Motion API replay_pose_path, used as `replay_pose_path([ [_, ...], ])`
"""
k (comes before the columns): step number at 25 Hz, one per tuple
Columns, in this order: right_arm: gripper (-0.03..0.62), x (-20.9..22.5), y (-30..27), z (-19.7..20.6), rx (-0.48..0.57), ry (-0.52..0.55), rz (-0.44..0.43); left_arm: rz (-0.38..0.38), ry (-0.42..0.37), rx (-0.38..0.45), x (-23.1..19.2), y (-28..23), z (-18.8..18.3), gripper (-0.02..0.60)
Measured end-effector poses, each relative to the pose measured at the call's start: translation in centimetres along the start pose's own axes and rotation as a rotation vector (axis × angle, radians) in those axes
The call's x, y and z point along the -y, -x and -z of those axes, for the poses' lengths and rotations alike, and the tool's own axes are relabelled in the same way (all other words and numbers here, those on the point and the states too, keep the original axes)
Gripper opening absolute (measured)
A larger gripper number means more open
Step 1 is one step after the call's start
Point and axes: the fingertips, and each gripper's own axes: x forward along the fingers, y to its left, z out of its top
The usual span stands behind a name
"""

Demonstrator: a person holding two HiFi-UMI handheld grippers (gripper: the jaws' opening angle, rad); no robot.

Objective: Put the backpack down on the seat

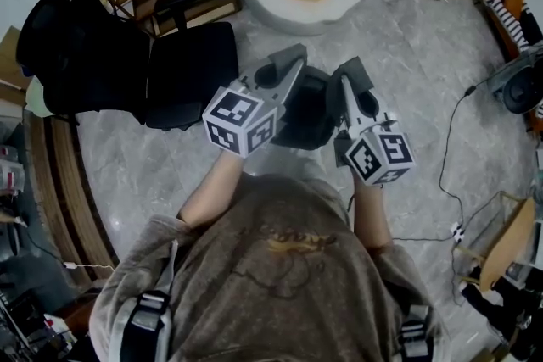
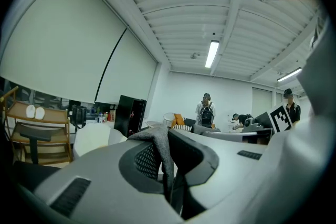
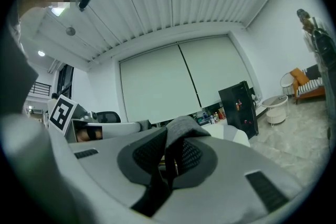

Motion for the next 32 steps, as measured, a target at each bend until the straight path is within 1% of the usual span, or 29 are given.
replay_pose_path([
  [4, 0.031, 1.2, -1.8, 0.3, -0.008, 0.002, -0.016, -0.010, 0.008, -0.006, -1.4, -1.9, 0.4, 0.026],
  [11, 0.031, 4.9, -5.8, -0.8, -0.012, -0.007, -0.017, -0.001, 0.019, -0.017, -3.9, -6.5, -0.2, 0.026],
  [19, 0.031, 10.4, -11.0, -4.2, -0.030, -0.020, -0.039, -0.013, 0.038, -0.035, -6.9, -13.4, -2.7, 0.028],
  [24, 0.031, 13.7, -14.8, -6.2, -0.039, -0.021, -0.071, -0.032, 0.045, -0.030, -9.2, -17.9, -4.4, 0.028],
  [28, 0.031, 16.0, -18.2, -7.2, -0.038, -0.034, -0.122, -0.049, 0.052, -0.027, -11.8, -21.2, -5.2, 0.028],
  [32, 0.030, 18.6, -21.3, -8.3, -0.048, -0.035, -0.152, -0.065, 0.061, -0.023, -13.8, -24.5, -6.1, 0.028],
])
